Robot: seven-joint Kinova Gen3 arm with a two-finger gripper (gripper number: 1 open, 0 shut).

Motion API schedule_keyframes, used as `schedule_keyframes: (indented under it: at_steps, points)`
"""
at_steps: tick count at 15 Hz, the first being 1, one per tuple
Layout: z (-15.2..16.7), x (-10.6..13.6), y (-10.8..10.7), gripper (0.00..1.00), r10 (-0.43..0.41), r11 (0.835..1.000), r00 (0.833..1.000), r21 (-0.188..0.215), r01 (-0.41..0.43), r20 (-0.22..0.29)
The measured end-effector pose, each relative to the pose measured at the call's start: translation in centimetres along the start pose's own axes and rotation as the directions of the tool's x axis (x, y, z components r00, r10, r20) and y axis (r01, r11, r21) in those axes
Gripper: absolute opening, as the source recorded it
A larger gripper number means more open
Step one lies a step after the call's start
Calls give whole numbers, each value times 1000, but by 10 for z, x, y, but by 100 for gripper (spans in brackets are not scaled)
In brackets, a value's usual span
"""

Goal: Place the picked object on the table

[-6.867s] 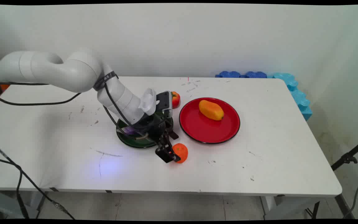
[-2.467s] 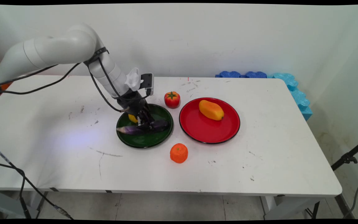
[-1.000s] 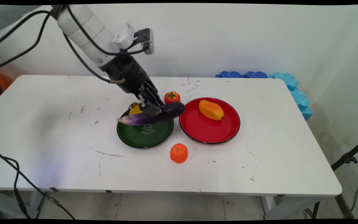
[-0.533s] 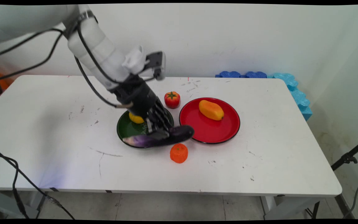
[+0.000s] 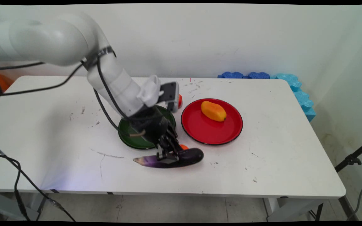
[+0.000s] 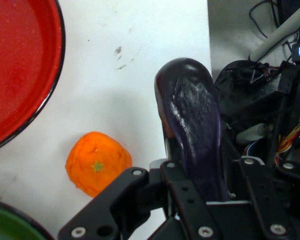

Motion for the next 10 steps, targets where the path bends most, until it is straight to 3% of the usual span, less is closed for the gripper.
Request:
schedule_keyframes:
  at_steps: [10]
  points:
    - [49, -10, -1, 0, 33, 999, 999, 10, -32, -10]
